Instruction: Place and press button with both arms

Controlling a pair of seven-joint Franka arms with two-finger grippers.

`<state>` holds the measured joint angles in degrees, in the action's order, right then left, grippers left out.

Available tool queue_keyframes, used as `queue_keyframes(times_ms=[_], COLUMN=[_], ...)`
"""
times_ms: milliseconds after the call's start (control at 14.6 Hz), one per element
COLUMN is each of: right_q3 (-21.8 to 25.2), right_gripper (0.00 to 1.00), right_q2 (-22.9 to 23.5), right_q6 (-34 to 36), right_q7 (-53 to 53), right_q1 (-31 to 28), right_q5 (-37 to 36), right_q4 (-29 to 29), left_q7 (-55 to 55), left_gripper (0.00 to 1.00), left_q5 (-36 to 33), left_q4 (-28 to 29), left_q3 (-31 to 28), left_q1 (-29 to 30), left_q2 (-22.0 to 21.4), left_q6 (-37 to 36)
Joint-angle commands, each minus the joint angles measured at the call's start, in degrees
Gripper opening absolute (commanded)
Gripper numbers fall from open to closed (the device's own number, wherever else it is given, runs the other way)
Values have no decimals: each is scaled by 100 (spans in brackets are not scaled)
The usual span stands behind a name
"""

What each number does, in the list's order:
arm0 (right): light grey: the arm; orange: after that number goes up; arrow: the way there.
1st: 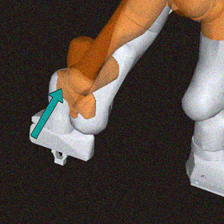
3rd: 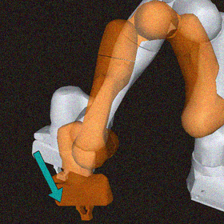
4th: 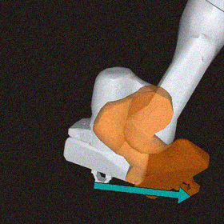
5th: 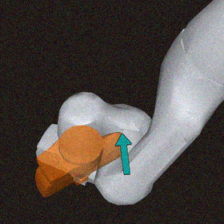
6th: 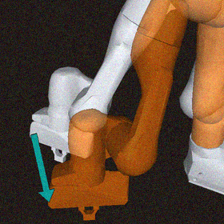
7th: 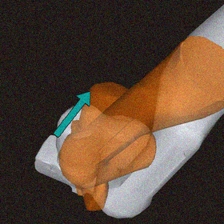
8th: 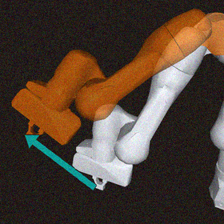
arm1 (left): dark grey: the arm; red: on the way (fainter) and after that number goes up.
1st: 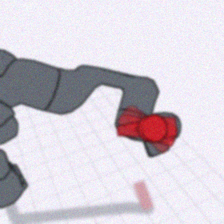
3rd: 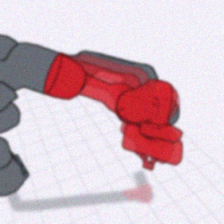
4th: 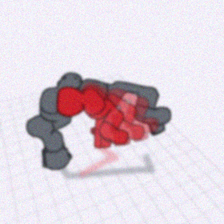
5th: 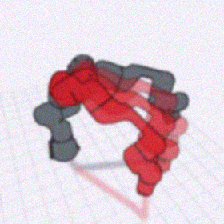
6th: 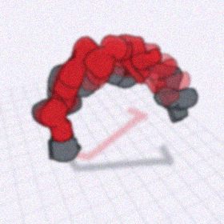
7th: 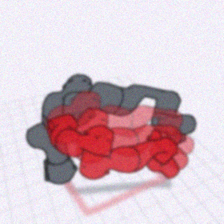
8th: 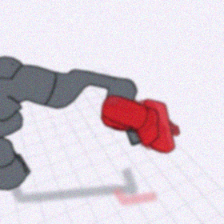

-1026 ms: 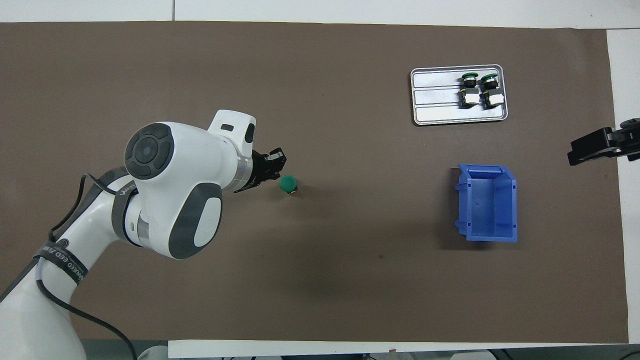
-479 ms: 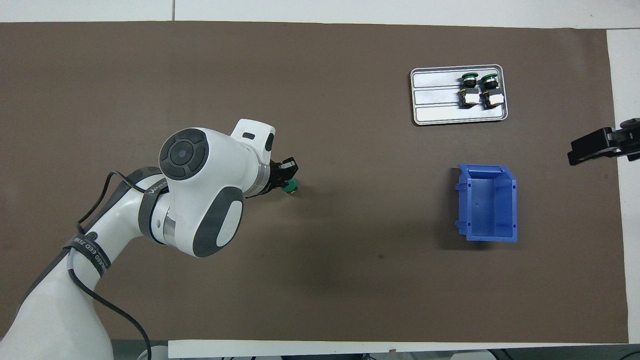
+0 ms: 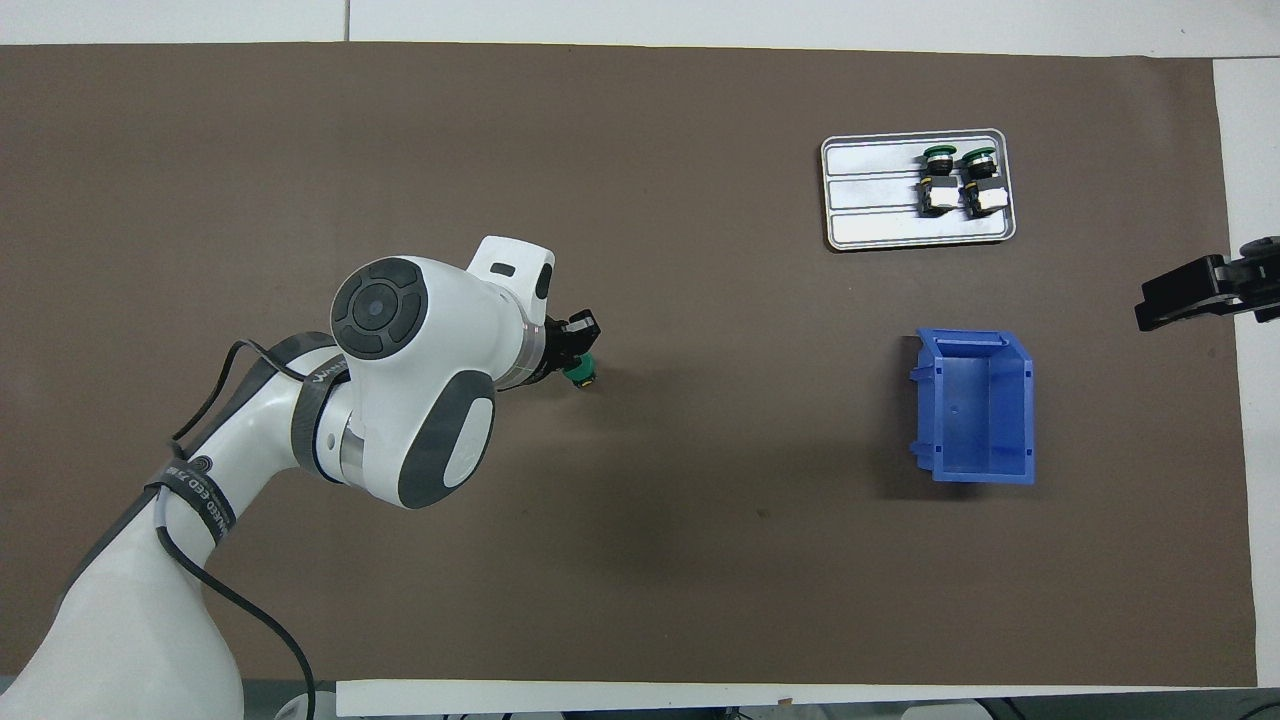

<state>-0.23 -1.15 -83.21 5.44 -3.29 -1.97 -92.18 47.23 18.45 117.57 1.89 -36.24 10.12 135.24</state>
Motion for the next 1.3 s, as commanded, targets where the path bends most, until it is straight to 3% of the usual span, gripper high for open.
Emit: queue_keyframes(times_ms=[0,411,958,1026,1163,1232], right_q3=[23,23,23,23,23,23], right_gripper=[99,99,99,99,99,99], right_q2=[-88,-88,-88,-88,-88,-88], right_q6=[33,24,33,24,33,33], right_q7=[89,80,80,89,89,89], right_q1=[13,13,13,13,13,13], right_q5=[21,21,21,21,21,21], right_q4=[-89,-81,-81,-89,-89,-89], left_q7=[163,137,58,40,49,58], left_gripper=[5,5,10,16,40,64], left_q5=[-148,-140,-148,-148,-148,-157], left_q4=[-32,-23,-330,-487,-856,-928], left_q3=[-49,-57,-128,-145,-207,-216], left_q1=[-181,-217,117,152,449,590], left_q2=[192,298,-334,-361,-379,-414], left_q6=[82,73,-971,-1260,-1849,-2130])
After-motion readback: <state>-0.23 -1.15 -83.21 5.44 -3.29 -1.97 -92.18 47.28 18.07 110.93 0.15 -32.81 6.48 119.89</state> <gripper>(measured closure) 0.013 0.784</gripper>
